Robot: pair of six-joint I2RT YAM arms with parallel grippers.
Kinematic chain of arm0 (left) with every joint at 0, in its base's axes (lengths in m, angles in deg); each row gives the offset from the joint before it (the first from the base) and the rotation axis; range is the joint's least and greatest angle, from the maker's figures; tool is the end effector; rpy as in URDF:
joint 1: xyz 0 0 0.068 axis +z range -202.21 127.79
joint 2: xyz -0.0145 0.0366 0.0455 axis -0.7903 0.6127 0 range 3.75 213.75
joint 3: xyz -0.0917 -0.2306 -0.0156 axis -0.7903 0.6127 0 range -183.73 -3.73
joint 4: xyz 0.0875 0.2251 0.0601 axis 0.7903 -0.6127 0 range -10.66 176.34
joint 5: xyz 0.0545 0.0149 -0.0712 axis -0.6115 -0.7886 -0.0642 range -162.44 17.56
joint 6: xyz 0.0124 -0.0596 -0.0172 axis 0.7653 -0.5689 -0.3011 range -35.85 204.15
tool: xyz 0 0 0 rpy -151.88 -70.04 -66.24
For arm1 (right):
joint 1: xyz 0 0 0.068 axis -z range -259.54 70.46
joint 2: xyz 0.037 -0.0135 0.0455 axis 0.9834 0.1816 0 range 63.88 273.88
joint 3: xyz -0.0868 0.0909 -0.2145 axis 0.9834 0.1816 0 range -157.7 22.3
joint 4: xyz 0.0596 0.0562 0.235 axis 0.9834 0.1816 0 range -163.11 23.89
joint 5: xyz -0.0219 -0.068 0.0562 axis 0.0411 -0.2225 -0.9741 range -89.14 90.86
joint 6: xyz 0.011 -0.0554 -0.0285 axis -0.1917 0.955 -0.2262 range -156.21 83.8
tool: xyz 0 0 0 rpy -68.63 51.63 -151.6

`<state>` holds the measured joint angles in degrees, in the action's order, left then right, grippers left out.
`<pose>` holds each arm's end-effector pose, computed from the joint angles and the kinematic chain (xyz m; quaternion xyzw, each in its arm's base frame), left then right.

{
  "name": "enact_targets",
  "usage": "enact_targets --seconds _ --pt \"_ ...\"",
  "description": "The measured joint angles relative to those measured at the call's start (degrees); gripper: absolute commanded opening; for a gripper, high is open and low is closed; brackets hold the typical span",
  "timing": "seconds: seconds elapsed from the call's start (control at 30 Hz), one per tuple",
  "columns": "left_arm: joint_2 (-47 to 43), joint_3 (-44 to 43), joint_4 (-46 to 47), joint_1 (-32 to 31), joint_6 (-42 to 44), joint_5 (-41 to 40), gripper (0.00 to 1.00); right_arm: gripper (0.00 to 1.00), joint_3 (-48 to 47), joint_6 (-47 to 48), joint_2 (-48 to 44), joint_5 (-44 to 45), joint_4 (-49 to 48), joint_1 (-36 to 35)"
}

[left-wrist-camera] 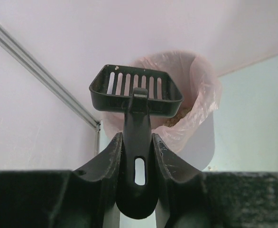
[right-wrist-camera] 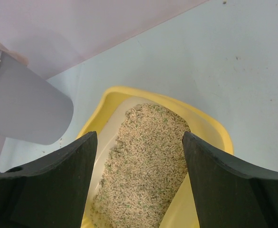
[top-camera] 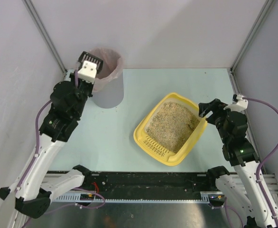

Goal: Clean the litter box

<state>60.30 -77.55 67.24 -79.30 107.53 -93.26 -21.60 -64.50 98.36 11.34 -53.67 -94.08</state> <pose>0.1956 -0.0808 0.4351 0.1875 0.6926 0.1076 0.6881 0.1586 0.0320 0.3246 0.1496 0.7504 0.1686 0.6213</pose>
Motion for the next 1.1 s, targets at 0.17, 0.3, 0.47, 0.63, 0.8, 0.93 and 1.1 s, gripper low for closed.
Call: enact_targets --seconds 0.17,0.3,0.47,0.63,0.8,0.93,1.1 --pt "-4.61 0.02 0.11 0.0 -5.25 0.7 0.0 0.78 0.0 1.42 -0.87 1.42 1.55 0.0" --pt "-7.37 0.02 -1.86 0.0 -9.66 3.67 0.0 0.78 0.0 3.17 -0.74 1.97 3.96 0.0" --pt "-8.35 0.0 -6.6 0.0 -14.6 9.46 0.0 0.78 0.0 4.57 -0.63 1.97 6.84 0.0" --pt "-7.63 -0.07 -13.99 0.0 -18.88 13.11 0.0 0.78 0.0 5.42 -0.57 1.99 8.79 0.0" --pt "-7.54 -0.07 -21.16 -0.13 -22.03 16.24 0.0 0.77 0.0 6.1 -0.57 2.58 9.55 0.0" --pt "-9.09 -0.07 -23.3 -1.86 -24.98 19.63 0.0 0.78 0.0 6.1 -0.42 2.99 9.49 0.0" --pt "-8.0 -0.11 -23.91 -11.93 -28.15 18.8 0.0 0.78 0.0 6.08 -0.15 3.89 9.16 0.0"
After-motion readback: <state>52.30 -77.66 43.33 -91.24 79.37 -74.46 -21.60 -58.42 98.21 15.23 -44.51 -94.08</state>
